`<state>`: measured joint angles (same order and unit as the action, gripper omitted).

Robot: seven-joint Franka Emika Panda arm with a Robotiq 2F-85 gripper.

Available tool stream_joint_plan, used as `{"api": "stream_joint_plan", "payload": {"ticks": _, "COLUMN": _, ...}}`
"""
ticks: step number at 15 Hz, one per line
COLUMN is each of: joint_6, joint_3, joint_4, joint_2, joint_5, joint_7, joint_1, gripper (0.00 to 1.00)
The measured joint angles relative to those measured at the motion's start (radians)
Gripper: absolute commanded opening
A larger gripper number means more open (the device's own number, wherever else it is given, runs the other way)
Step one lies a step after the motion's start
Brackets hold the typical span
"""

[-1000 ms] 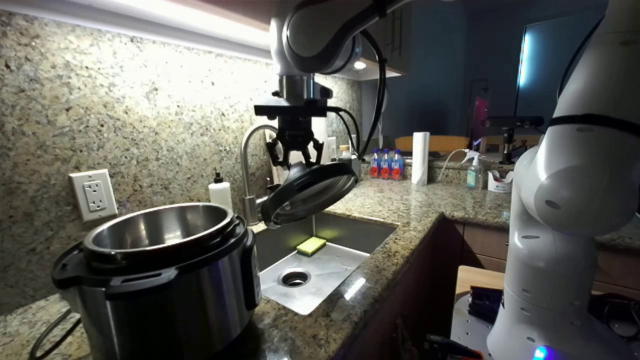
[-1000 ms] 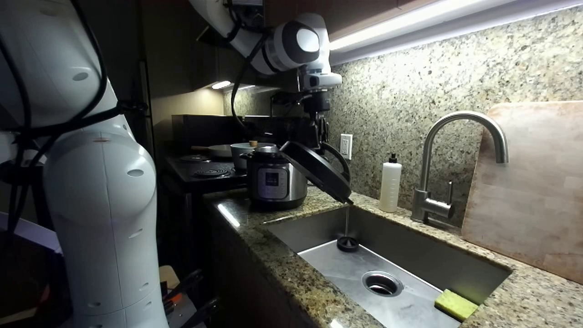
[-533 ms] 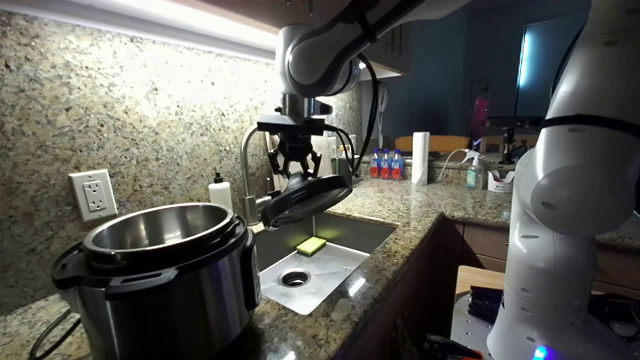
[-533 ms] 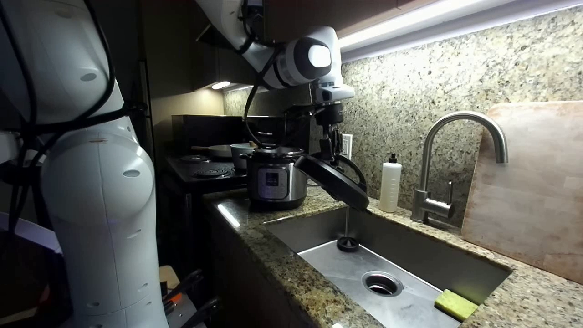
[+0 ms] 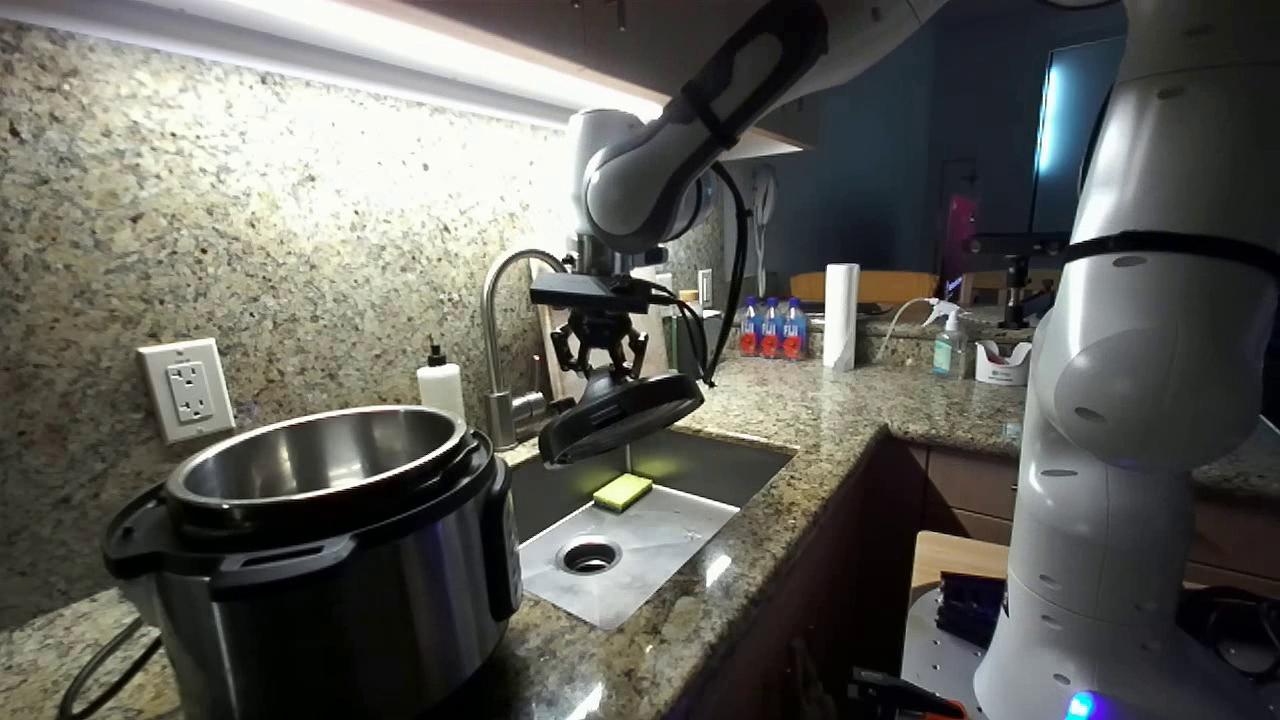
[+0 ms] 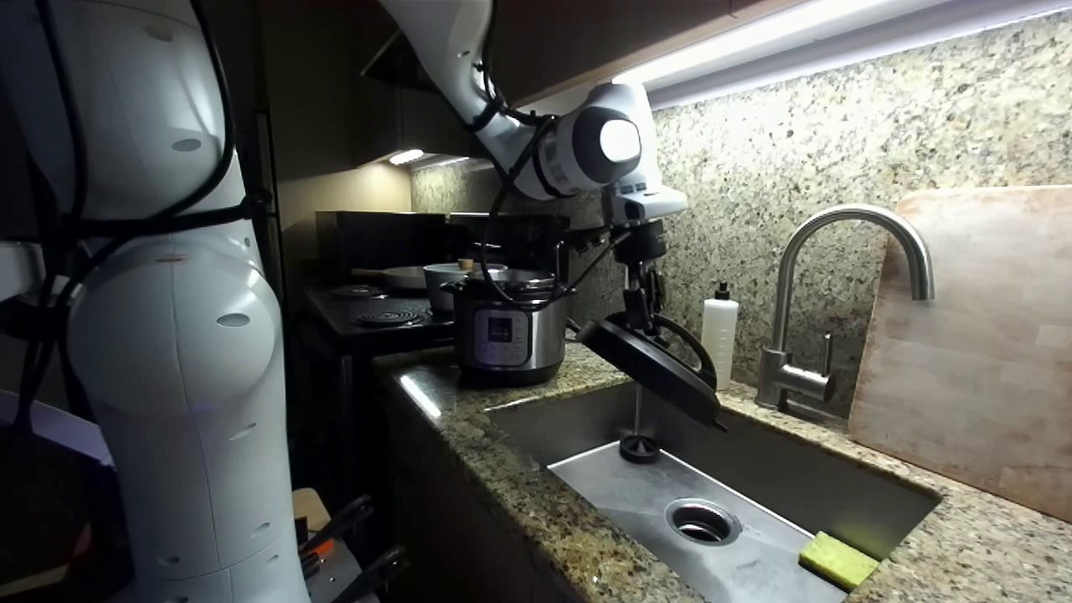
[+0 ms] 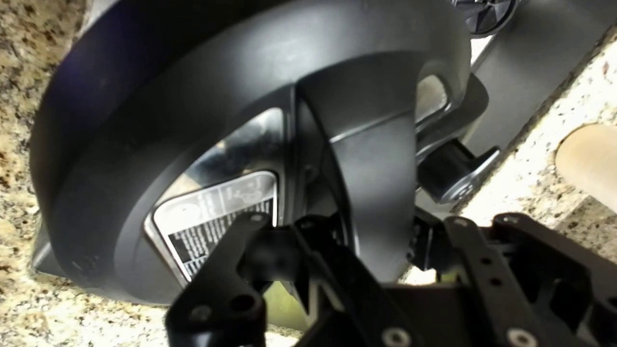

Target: Remove the black lid from the rice cooker and put it in the sink

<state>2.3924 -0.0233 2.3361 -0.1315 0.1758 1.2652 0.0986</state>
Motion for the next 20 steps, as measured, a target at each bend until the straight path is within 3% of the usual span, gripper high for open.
{"api": "stream_joint_plan", "payload": {"ticks": 13, "joint_6": 0.171, "joint_3": 0.118, "joint_4": -0.009, "joint_2": 0.174, "joint_5": 0.036, "joint_7": 0.019, "joint_1": 0.006, "gripper": 0.08}}
{"api": "stream_joint_plan", "payload": {"ticks": 20, "joint_6": 0.217, "joint_3": 0.175, "joint_4": -0.084, "joint_2": 0.323, "joint_5": 0.056, "joint_7": 0.058, "joint_1": -0.015, "gripper": 0.07}}
